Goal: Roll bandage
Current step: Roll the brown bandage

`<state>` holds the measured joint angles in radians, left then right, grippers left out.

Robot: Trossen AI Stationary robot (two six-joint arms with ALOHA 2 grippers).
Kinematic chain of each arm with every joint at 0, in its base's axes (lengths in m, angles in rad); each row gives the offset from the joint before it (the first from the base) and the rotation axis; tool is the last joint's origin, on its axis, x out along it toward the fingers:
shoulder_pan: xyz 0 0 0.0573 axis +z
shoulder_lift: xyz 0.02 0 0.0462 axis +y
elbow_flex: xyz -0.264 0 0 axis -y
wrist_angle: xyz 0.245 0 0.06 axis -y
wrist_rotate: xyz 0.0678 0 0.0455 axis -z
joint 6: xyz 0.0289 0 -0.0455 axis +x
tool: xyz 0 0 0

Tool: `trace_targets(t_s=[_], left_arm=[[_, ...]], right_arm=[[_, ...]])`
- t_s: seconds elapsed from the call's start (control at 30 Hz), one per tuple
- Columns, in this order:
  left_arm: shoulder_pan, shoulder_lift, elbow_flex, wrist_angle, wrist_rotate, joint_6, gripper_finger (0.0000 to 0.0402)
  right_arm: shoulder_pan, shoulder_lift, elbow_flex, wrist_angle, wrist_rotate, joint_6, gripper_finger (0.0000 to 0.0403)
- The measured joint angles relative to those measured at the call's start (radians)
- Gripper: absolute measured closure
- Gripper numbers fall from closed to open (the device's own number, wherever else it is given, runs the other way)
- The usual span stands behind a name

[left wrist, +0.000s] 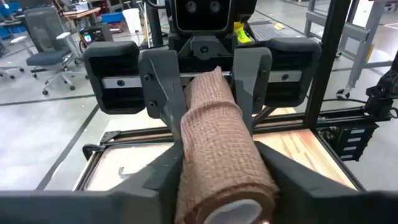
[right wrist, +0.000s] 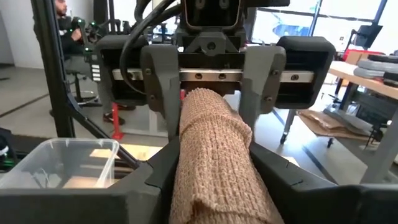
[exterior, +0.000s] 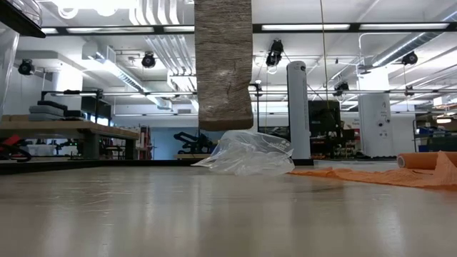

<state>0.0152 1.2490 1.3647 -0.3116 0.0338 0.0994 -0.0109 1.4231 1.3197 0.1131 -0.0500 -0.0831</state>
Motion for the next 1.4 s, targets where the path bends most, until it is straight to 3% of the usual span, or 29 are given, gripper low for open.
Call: trace_targets(t_s=[0.17,0.27,0.57,0.9,1.13,1.4], left_arm=[[0.000,-0.001,0.000,-0.004,-0.002,0.018,0.0317],[0.000,-0.004,0.000,-0.004,-0.002,0.030,0.0340],[0.000,-0.022,0.000,0.024,-0.001,0.109,0.0329],[-0.002,-0.013,0.000,0.022,-0.048,0.208,0.0333],[-0.002,-0.004,0.000,0.014,-0.120,0.330,0.0335],[-0.002,-0.006,0.000,0.005,-0.122,0.516,0.0327]], right_arm=[[0.000,0.000,0.000,-0.003,-0.003,0.037,0.0252],[0.000,0.000,0.000,-0.002,-0.006,0.103,0.0243],[0.000,-0.021,0.000,0.016,-0.011,0.455,0.0168],[-0.010,-0.020,0.000,0.033,-0.013,0.647,0.0089],[-0.011,-0.019,0.000,0.019,-0.008,0.724,0.0090],[-0.011,-0.018,0.000,0.010,-0.006,0.797,0.0129]])
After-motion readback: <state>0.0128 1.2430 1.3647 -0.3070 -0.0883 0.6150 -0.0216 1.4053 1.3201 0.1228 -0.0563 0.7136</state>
